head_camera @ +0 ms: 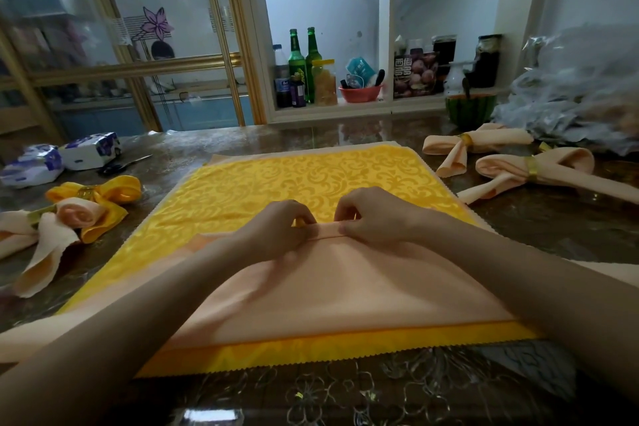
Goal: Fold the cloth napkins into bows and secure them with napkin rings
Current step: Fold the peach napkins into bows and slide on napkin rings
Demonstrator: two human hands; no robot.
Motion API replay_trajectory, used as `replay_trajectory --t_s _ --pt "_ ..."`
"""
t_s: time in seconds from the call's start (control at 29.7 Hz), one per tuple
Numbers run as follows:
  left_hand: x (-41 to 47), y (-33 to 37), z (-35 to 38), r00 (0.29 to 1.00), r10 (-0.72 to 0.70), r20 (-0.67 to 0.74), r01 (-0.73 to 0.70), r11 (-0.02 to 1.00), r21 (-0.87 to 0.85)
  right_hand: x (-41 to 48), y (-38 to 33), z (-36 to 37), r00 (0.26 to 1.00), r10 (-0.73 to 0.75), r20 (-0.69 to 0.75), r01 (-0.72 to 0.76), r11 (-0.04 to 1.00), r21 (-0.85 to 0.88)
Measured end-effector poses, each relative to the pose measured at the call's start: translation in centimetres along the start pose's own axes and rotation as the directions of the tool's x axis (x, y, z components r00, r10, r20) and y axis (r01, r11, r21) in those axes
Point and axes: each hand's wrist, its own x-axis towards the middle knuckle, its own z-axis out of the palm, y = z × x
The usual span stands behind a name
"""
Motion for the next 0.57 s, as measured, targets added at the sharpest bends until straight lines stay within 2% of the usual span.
replay_trajectory --t_s 0.1,0.2,0.27,0.37,0.44,0.51,0.57 --pt "-0.3 0.9 0.1 0.996 -0.017 -0.082 0.022 0.998 0.058 0.0 -0.4 0.3 0.996 -0.028 -0.085 0.028 1.0 -0.006" --pt "-0.7 1.8 0.3 0.99 0.067 -0.125 -0.04 0.978 0.206 -0.4 -0.7 0.7 0.985 -0.145 -0.098 0.127 0.978 -0.168" --pt "-1.0 2.0 0.3 0.996 0.063 -0.064 -0.054 0.989 0.135 -0.8 -0.7 0.8 0.982 -0.184 -0.051 0.169 0.963 -0.212" --pt "-0.8 1.7 0.0 1.0 0.014 0.008 -0.014 1.0 -0.025 -1.4 -1.0 0.8 0.994 -0.11 0.013 0.111 0.99 -0.091" --pt "-0.8 1.5 0.1 1.0 -0.014 -0.001 0.014 1.0 -0.022 -1.3 -1.1 1.0 0.997 -0.069 -0.045 0.066 0.995 -0.077" --pt "-1.0 1.0 0.7 1.0 -0.016 -0.024 0.018 0.995 0.102 -0.9 -1.4 1.5 0.992 -0.047 -0.115 0.029 0.988 -0.152" --pt "-1.1 0.7 1.5 0.999 0.031 -0.014 -0.026 0.961 0.277 -0.5 -1.6 2.3 0.996 -0.031 -0.081 0.016 0.984 -0.176"
